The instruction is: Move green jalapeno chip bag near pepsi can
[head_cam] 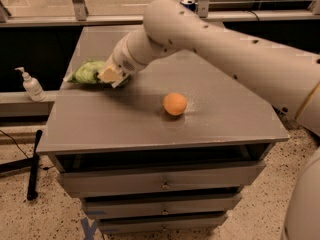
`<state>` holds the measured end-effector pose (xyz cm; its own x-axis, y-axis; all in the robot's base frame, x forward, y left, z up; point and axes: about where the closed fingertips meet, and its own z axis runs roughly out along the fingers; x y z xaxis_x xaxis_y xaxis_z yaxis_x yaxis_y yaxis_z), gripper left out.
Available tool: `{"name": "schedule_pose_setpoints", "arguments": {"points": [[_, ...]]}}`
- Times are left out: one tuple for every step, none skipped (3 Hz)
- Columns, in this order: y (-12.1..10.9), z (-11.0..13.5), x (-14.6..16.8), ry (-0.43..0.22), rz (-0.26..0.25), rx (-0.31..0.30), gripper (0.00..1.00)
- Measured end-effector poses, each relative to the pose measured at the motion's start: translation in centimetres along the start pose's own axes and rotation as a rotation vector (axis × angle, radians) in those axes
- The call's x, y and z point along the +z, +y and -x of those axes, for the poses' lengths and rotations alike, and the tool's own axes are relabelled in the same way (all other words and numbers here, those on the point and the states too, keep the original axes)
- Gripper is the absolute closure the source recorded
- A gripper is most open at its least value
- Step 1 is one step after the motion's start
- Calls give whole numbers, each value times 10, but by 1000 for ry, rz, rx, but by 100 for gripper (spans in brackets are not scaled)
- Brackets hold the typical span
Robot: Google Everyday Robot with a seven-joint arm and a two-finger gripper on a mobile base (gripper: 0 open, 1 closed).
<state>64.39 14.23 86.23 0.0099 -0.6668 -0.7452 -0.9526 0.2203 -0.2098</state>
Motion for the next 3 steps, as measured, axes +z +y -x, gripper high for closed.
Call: {"name": "schedule_pose_setpoints", "arguments": {"points": [[-29, 29, -78, -49, 0, -23, 100], [-44, 50, -145, -31, -34, -64, 100], [-44, 53, -152, -29, -29, -70, 100]]}}
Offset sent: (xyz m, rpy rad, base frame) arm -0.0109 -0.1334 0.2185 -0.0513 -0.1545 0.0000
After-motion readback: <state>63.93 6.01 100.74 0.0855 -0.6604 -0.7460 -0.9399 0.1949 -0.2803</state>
